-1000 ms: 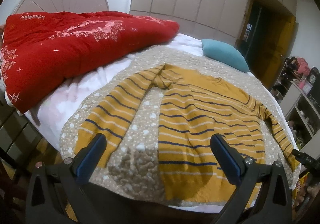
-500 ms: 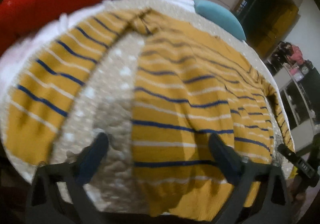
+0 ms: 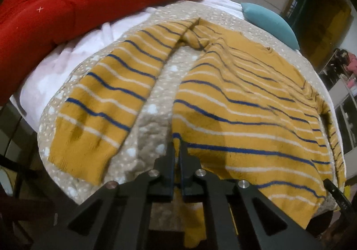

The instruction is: Fold small clothes

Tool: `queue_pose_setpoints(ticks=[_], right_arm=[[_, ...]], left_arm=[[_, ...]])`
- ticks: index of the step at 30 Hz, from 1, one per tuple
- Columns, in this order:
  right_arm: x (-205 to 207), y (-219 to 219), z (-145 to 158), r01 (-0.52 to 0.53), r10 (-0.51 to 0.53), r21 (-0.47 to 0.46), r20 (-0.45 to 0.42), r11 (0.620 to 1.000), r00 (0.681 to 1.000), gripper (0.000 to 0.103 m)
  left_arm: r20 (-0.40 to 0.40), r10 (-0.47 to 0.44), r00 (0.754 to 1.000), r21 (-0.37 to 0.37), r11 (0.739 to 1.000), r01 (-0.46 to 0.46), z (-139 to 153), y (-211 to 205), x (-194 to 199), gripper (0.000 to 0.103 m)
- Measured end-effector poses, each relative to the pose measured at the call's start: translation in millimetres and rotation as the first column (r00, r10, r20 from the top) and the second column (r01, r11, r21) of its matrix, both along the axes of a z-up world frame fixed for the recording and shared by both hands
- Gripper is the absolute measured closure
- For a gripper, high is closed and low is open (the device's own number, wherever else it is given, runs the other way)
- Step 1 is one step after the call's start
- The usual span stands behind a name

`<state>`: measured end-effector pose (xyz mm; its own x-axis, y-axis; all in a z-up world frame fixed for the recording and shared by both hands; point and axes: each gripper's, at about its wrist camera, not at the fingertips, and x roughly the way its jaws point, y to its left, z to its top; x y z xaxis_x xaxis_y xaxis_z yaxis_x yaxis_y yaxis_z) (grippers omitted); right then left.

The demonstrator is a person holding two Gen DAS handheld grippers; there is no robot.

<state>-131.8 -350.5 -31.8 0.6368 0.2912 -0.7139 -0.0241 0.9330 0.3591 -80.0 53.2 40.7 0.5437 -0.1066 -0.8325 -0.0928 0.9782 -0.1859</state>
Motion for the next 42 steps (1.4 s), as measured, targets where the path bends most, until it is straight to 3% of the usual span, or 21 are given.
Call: queue_pose_setpoints(ticks=[3, 6, 8, 11, 12, 18, 20, 22, 25, 35, 39, 42], right_arm=[[-15, -21, -2, 0.052, -0.053, -0.033, -0.031, 0.998, 0.998, 0.097], [-27, -44, -10, 0.110, -0.108, 0.042, -0.061, 0.993, 0.992, 0.096], [-31, -49, -7, 0.110, -0.106, 0.085, -0.053, 0.990, 0.993, 0.094], [-29, -42, 4, 0.076, -0.074, 0.074, -0.025, 0.994, 0.997, 0.075], [-24, -34, 7, 0.046, -0.045, 0.059, -0.019, 0.997, 0.999, 0.069], [0, 26, 15, -0.168, 0.166, -0.061, -0.031, 0.984, 0.986, 0.066], [3, 48, 20, -0.227, 0.227, -0.127, -0.018, 0.966, 0.974, 0.057], [6, 64, 24, -0.261, 0.266, -0.195, 0.001, 0.945, 0.964, 0.049], [9, 80, 27, -0.272, 0.291, -0.279, 0.028, 0.921, 0.956, 0.045], [20, 60, 10, -0.165, 0.160, -0.226, -0.039, 0.960, 0.986, 0.041], [29, 61, 10, -0.139, 0.123, -0.237, -0.080, 0.962, 0.989, 0.041], [37, 73, 13, -0.140, 0.117, -0.290, -0.096, 0.947, 0.989, 0.040]], left_arm=[[0.019, -0.009, 1.000, -0.022, 1.000, 0.010, 7, 3, -6, 0.099], [0.028, 0.006, 1.000, 0.002, 1.000, -0.006, 16, 3, -13, 0.094], [0.043, 0.013, 0.999, 0.019, 1.000, -0.014, 24, 3, -12, 0.081], [0.087, 0.040, 0.995, 0.051, 0.998, -0.044, 41, 5, -15, 0.064], [0.099, 0.044, 0.994, 0.062, 0.997, -0.051, 46, 6, -16, 0.064], [0.145, 0.129, 0.981, 0.093, 0.985, -0.144, 60, 22, -27, 0.050], [0.142, 0.181, 0.973, 0.103, 0.975, -0.196, 57, 33, -31, 0.049], [0.122, 0.227, 0.966, 0.112, 0.964, -0.240, 51, 44, -31, 0.048], [0.085, 0.254, 0.963, 0.111, 0.958, -0.263, 42, 58, -24, 0.048], [0.090, 0.179, 0.980, 0.112, 0.976, -0.188, 18, 72, 10, 0.041], [0.083, 0.083, 0.993, 0.076, 0.993, -0.089, 1, 68, 22, 0.037], [0.062, 0.003, 0.998, 0.094, 0.996, -0.009, -12, 63, 29, 0.039]])
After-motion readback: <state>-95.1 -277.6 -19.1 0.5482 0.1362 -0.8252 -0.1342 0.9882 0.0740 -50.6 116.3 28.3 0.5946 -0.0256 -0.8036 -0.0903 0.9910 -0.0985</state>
